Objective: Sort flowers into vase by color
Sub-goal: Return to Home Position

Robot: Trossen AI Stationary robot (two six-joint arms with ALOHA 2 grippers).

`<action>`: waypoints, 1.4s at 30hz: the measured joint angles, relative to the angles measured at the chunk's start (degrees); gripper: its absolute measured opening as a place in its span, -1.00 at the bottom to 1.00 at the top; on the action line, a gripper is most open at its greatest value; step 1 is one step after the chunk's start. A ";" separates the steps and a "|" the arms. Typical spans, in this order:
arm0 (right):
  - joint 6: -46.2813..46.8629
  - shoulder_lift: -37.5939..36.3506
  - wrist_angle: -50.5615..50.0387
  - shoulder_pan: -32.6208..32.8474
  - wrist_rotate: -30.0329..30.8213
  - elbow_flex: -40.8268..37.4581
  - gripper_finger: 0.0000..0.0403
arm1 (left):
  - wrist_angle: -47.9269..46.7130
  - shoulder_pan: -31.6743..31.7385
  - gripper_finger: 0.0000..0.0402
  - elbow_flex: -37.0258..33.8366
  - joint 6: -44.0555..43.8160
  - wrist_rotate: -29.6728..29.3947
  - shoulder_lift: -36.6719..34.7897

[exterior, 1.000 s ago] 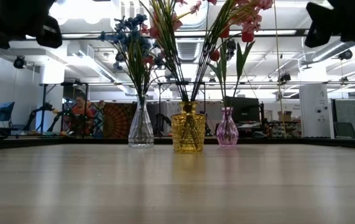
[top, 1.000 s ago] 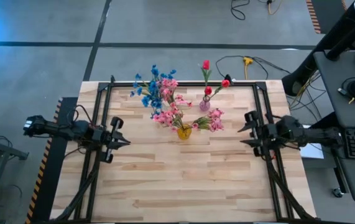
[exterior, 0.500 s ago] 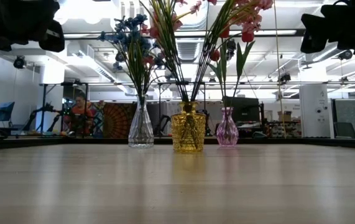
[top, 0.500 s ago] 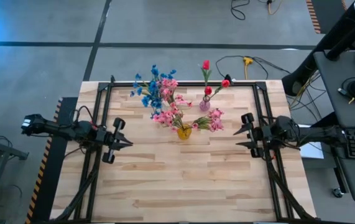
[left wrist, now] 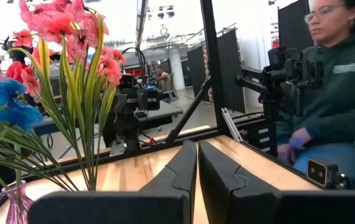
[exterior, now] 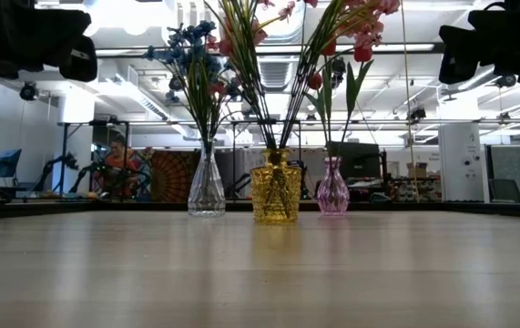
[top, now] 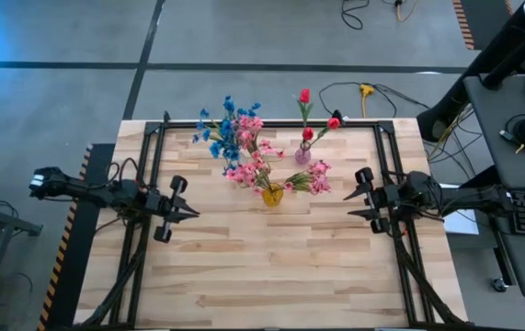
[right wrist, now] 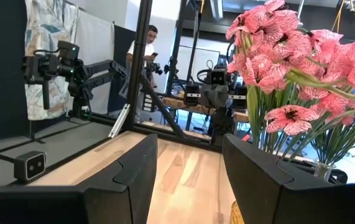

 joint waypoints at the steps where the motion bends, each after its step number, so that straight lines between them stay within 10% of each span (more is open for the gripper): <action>1: 0.00 0.00 0.00 0.00 0.00 0.00 -0.13 | 0.00 0.00 -1.00 0.02 0.00 0.00 0.21; 42: -0.02 0.00 0.01 0.00 0.04 -0.04 -0.13 | -0.02 0.00 -1.00 0.09 0.00 -0.02 6.14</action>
